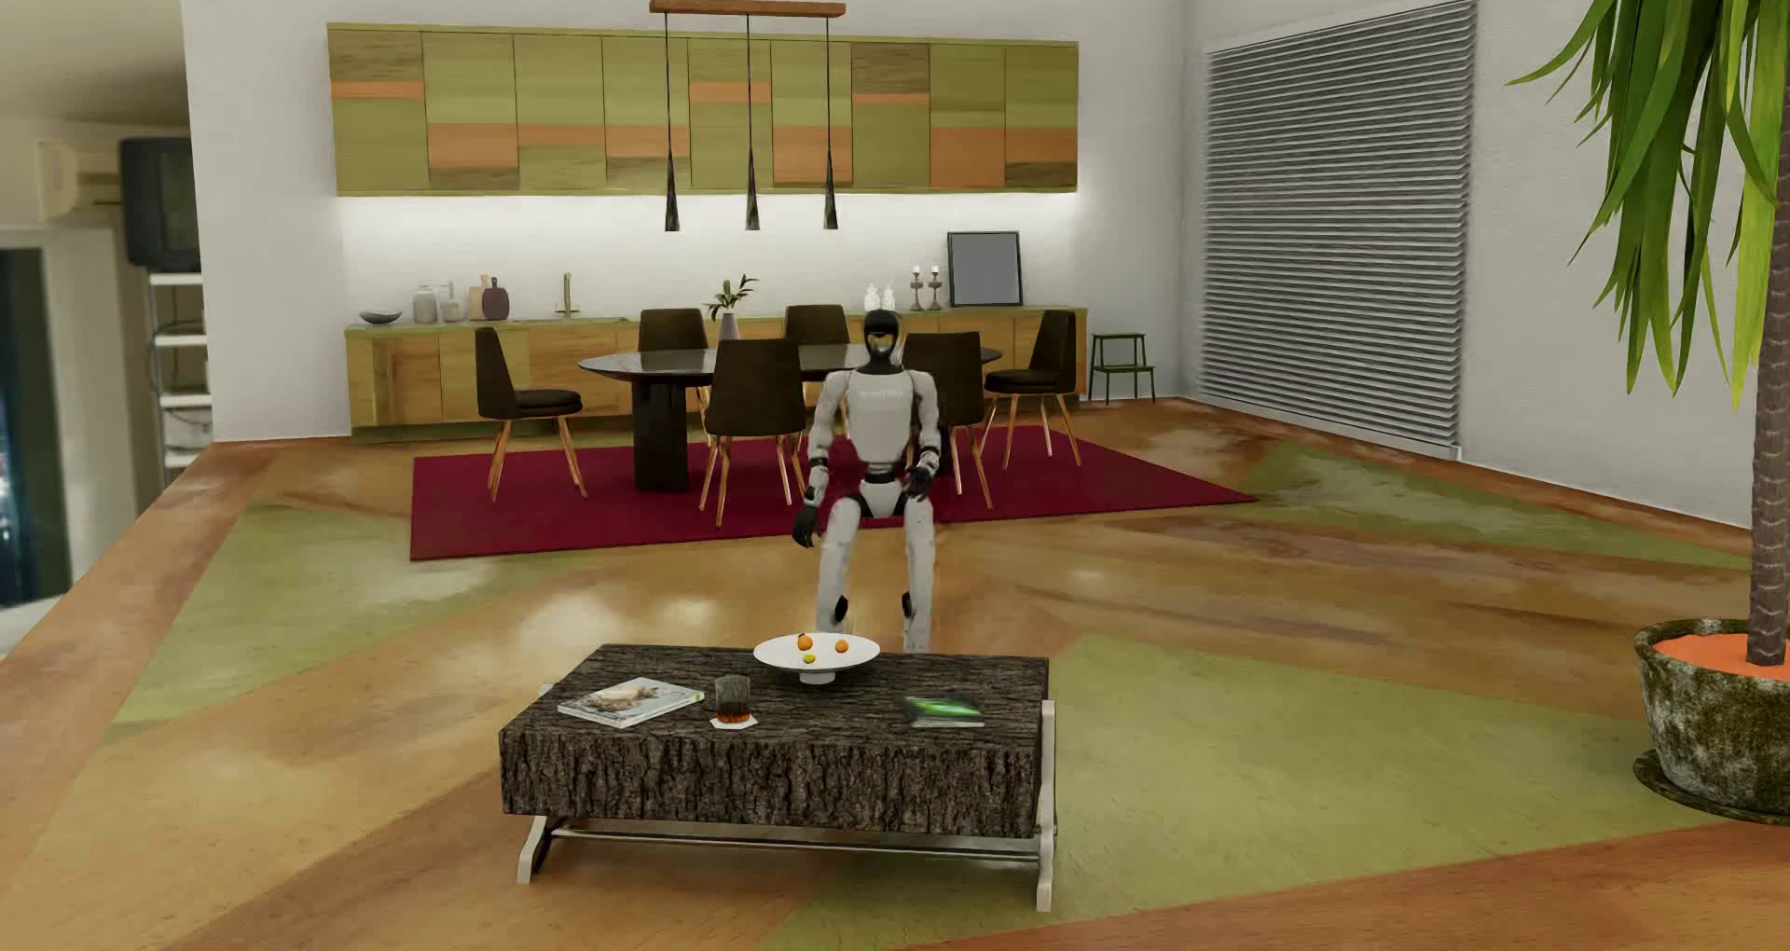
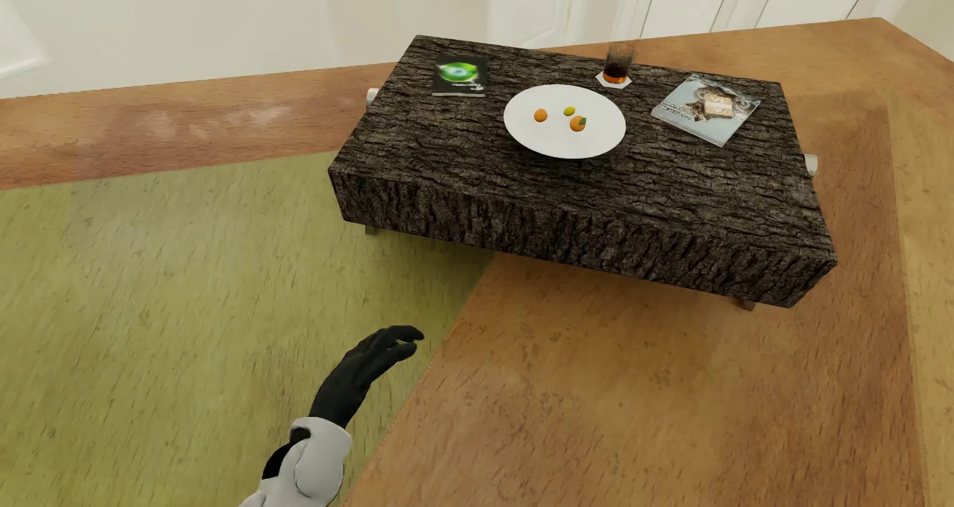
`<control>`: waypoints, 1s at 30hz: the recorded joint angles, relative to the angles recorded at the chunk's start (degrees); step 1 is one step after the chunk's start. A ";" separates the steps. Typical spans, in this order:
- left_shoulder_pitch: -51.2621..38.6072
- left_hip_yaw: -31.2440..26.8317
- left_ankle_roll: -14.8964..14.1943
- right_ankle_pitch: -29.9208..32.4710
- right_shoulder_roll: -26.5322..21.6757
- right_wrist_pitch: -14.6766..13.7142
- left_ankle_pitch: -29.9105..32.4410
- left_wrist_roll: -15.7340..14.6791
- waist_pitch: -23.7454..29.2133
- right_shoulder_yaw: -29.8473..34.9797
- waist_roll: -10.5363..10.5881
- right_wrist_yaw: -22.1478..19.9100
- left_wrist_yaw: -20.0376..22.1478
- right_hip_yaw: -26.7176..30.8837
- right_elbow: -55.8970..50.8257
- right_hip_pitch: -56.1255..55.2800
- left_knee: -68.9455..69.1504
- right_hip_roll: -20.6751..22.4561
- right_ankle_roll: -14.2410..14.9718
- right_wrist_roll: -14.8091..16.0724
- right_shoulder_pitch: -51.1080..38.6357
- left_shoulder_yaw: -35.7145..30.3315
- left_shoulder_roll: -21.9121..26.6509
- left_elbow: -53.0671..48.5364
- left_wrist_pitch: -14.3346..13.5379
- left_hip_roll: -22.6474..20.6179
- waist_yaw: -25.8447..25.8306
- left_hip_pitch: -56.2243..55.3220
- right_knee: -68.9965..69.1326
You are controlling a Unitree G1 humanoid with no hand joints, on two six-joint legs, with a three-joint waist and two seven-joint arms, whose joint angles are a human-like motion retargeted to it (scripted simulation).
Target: Approach the wood coffeetable
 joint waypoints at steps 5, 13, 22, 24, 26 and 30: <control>2.96 -3.96 -1.43 5.71 3.08 0.59 -1.32 -1.04 -0.71 0.93 -0.35 2.31 -0.01 -4.87 0.51 7.50 -1.22 3.37 -1.06 3.84 8.45 5.78 -1.04 6.78 10.71 0.26 -0.43 0.31 -15.85; 13.68 -0.85 -4.18 4.34 5.73 -2.58 -4.06 -1.15 -1.27 4.16 0.74 -1.67 -6.68 -2.28 -3.94 7.40 0.08 9.10 -3.21 -0.88 -8.75 14.14 -1.37 29.17 26.02 5.98 0.23 1.38 -16.61; 10.73 -12.22 -8.36 -2.53 3.91 -8.49 -9.54 3.39 -0.45 1.99 3.04 -6.19 -6.66 -4.81 -13.90 6.16 17.82 10.51 -4.53 2.03 -12.09 16.54 -0.16 26.49 22.86 7.92 1.27 -9.51 -8.21; 10.82 -11.61 -6.49 -1.80 2.90 -5.21 -6.79 3.13 -0.89 5.24 3.16 -2.69 -6.34 -5.16 -7.41 7.81 8.76 10.39 -4.40 1.79 -13.00 15.09 -0.86 22.73 20.10 7.76 1.04 -5.58 -10.29; 10.80 -11.38 -6.30 -1.51 2.66 -1.56 -5.23 2.23 -0.92 6.82 3.06 -0.35 -5.32 -5.65 -1.49 9.09 4.86 9.73 -4.16 1.73 -12.48 13.51 -1.51 19.60 18.09 6.97 0.65 -3.14 -11.25; 11.26 -11.58 -6.26 -1.02 3.25 -0.66 -4.61 0.90 -0.71 8.40 2.56 2.47 -5.31 -6.60 4.98 9.52 2.87 7.88 -3.19 4.00 -7.67 11.88 -0.42 17.41 17.03 5.20 -0.10 -2.41 -11.82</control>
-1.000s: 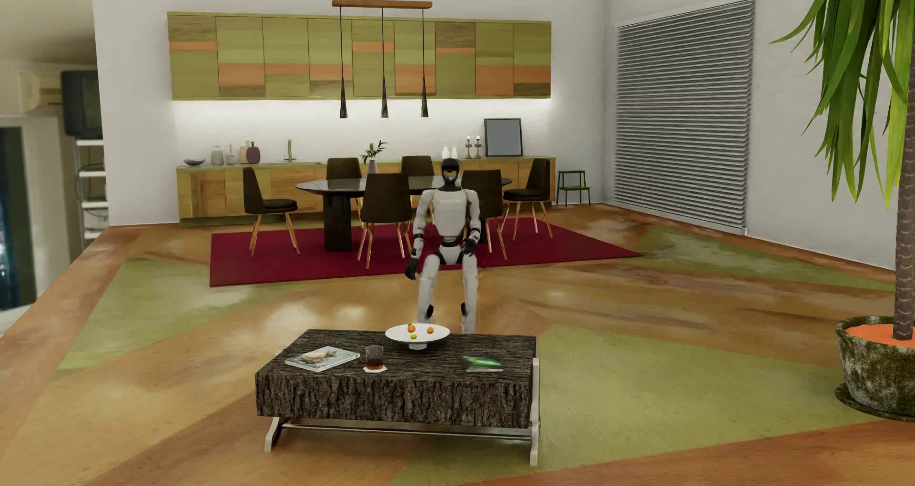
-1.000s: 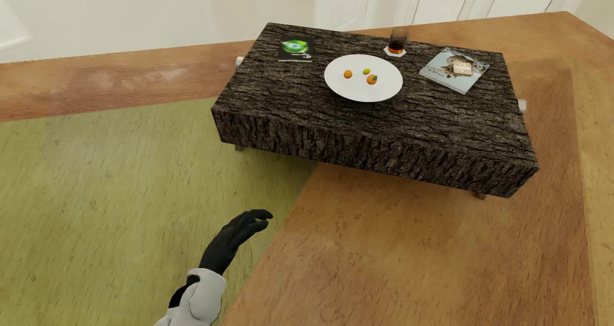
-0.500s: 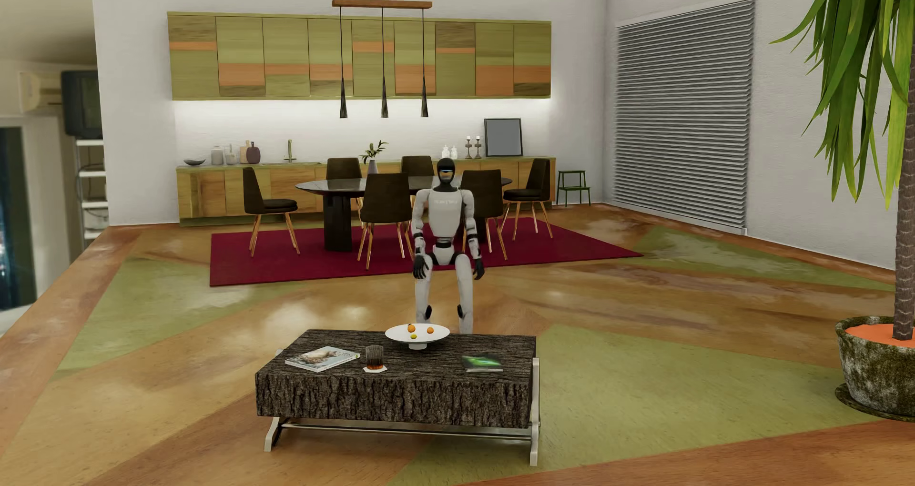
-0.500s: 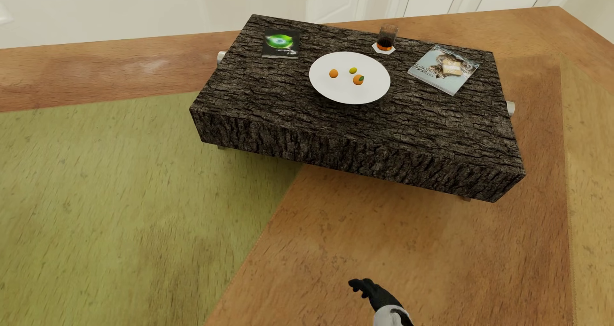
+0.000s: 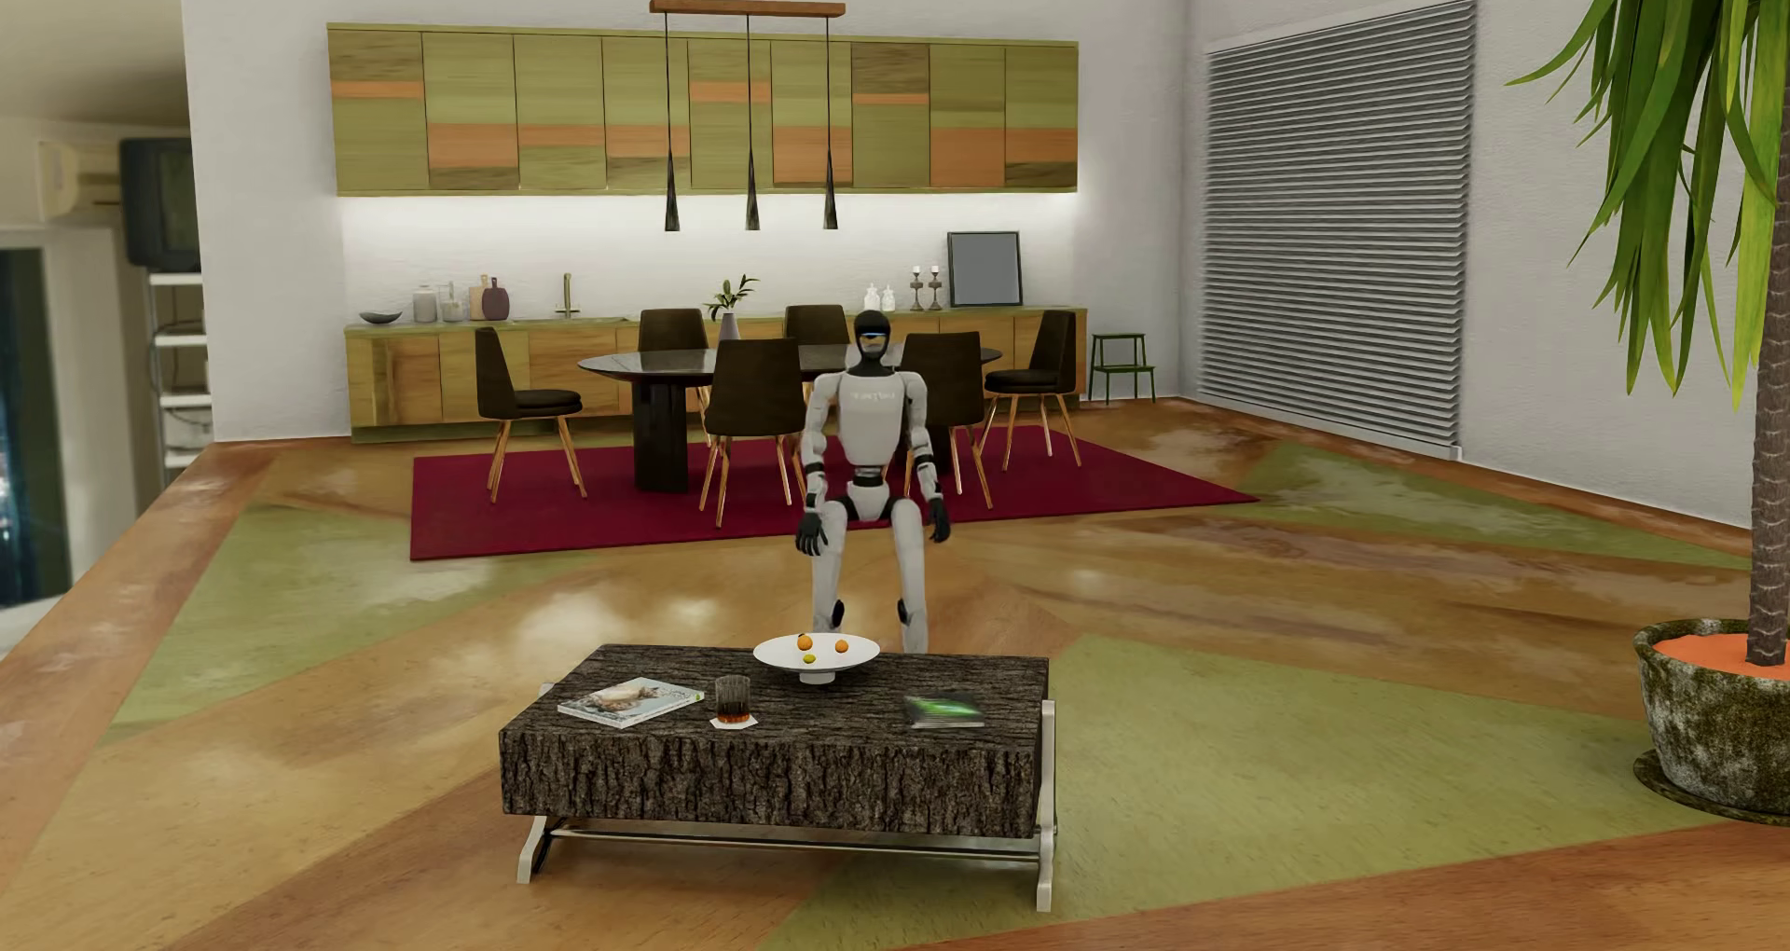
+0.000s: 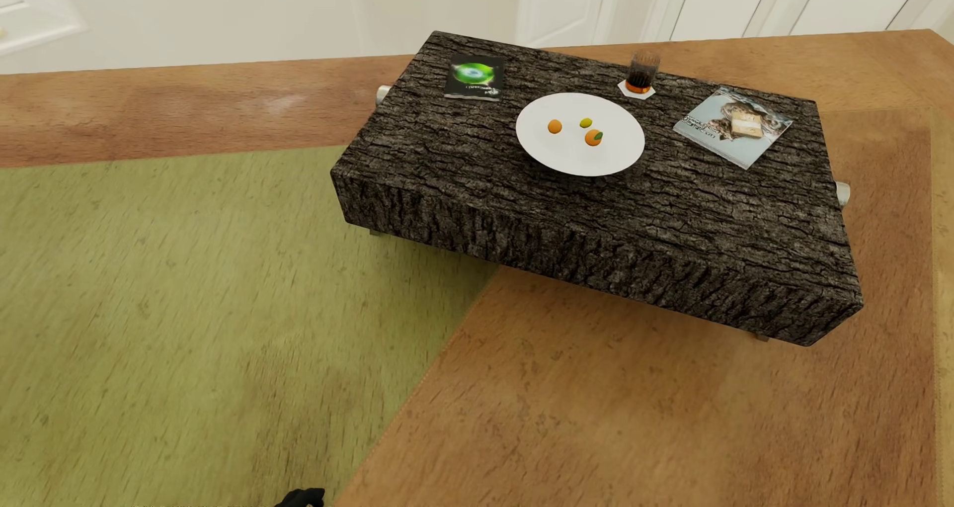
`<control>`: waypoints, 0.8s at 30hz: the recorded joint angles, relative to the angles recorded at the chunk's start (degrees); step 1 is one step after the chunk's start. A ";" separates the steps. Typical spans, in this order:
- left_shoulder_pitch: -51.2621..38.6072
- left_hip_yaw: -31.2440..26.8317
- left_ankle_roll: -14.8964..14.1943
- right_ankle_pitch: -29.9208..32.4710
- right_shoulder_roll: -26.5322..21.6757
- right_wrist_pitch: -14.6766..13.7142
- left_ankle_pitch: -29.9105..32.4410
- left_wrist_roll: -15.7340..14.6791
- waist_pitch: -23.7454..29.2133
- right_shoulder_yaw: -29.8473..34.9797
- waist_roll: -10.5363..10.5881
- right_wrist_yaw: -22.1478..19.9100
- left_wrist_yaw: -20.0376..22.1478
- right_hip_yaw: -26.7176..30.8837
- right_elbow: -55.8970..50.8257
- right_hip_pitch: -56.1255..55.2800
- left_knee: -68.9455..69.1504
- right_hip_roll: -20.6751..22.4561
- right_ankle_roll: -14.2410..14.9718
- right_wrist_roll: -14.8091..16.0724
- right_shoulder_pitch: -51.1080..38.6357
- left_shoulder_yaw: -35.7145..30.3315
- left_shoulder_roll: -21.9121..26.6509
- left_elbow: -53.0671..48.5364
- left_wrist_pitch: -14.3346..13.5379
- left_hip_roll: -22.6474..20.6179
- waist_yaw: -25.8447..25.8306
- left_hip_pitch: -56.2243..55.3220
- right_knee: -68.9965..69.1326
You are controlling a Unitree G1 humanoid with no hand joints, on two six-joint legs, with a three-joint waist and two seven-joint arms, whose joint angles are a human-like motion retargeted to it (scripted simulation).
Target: Approach the wood coffeetable
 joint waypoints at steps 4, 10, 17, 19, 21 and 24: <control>2.28 1.36 1.21 0.16 -0.61 -1.50 -0.46 -1.26 0.57 -0.08 -0.05 -1.92 0.91 1.56 -0.87 -1.56 1.02 -0.78 0.72 1.33 3.80 0.41 0.48 3.42 2.20 -0.49 -0.49 -0.75 1.13; 3.89 4.56 1.65 0.97 -0.23 -3.32 -1.40 0.57 1.17 -0.84 -0.04 -4.09 -2.84 4.99 -5.93 -3.68 1.59 -0.37 1.42 0.59 3.32 -1.21 1.98 11.83 7.00 0.14 -0.71 -1.21 1.39; 0.45 7.77 1.67 2.13 0.19 -3.95 -1.50 0.28 1.02 -1.65 -0.24 -5.52 -0.92 8.07 -10.82 -4.60 0.43 -0.29 2.13 -1.29 -0.45 1.82 1.21 9.95 6.70 0.26 -0.10 -0.12 0.99; -1.48 8.47 1.55 2.07 1.15 -2.82 -1.81 0.09 1.15 -1.42 -0.34 -5.75 1.28 8.79 -8.98 -5.09 0.81 -0.43 2.33 -0.83 -1.45 2.88 0.03 9.62 6.93 0.28 0.16 -0.18 1.58; -3.17 9.16 1.26 2.31 1.15 -2.56 -1.89 0.68 1.19 0.01 -0.36 -3.52 0.55 9.36 -8.34 -5.12 0.48 -0.45 2.49 -1.47 -1.79 1.68 -0.50 8.14 5.73 0.28 0.30 0.13 1.35; -3.79 9.65 2.06 2.71 1.42 -2.84 -1.53 0.07 1.24 -0.01 -0.35 -3.54 0.15 9.98 -8.75 -5.08 0.42 -0.47 2.65 -1.46 -0.28 0.57 -0.78 4.60 3.01 0.12 0.47 0.30 1.06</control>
